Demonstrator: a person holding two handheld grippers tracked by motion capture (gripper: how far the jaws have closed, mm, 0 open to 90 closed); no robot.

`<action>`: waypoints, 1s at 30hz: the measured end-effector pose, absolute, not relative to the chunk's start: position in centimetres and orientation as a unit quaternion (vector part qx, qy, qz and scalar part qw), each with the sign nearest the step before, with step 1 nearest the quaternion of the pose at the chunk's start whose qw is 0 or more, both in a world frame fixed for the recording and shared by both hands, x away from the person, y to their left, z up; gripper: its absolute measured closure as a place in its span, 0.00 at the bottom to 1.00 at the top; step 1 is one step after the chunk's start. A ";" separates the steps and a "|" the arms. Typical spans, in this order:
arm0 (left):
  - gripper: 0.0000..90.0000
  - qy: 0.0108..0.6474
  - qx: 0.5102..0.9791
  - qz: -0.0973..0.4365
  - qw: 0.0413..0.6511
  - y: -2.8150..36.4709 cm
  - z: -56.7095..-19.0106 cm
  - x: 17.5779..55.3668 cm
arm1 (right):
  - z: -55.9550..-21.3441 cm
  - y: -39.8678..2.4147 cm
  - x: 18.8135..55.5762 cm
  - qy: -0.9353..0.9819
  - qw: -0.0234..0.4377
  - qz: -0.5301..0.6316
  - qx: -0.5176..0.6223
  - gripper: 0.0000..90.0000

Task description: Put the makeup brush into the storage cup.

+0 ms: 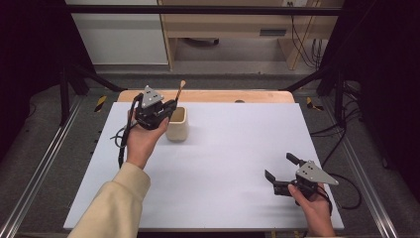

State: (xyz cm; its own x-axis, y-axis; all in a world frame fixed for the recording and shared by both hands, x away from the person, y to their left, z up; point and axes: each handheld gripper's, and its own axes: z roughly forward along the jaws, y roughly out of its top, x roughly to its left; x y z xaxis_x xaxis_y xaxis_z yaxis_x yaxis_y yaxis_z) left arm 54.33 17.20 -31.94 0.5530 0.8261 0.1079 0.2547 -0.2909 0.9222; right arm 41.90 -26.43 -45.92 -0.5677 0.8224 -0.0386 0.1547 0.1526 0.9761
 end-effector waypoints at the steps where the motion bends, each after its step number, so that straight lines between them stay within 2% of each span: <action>1: 0.92 0.363 0.744 0.303 0.472 17.2 -31.9 54.3 | -45.9 -26.4 41.9 0.695 0.305 0.548 0.351 0.03; 12: 0.92 0.370 0.716 0.318 0.499 18.3 -32.7 55.7 | -46.0 -26.5 42.0 0.696 0.303 0.546 0.354 0.03; 30: 0.92 0.382 0.687 0.310 0.536 18.7 -33.9 56.6 | -46.0 -26.4 42.0 0.698 0.302 0.547 0.351 0.03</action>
State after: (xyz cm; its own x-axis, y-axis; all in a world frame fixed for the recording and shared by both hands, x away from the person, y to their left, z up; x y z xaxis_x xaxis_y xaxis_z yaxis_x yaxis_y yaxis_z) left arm 56.61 18.65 -33.91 0.5169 0.8559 0.0168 0.1922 -0.1352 0.9720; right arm 41.96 -26.37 -46.03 -0.5717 0.8196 -0.0377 0.1587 0.1555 0.9750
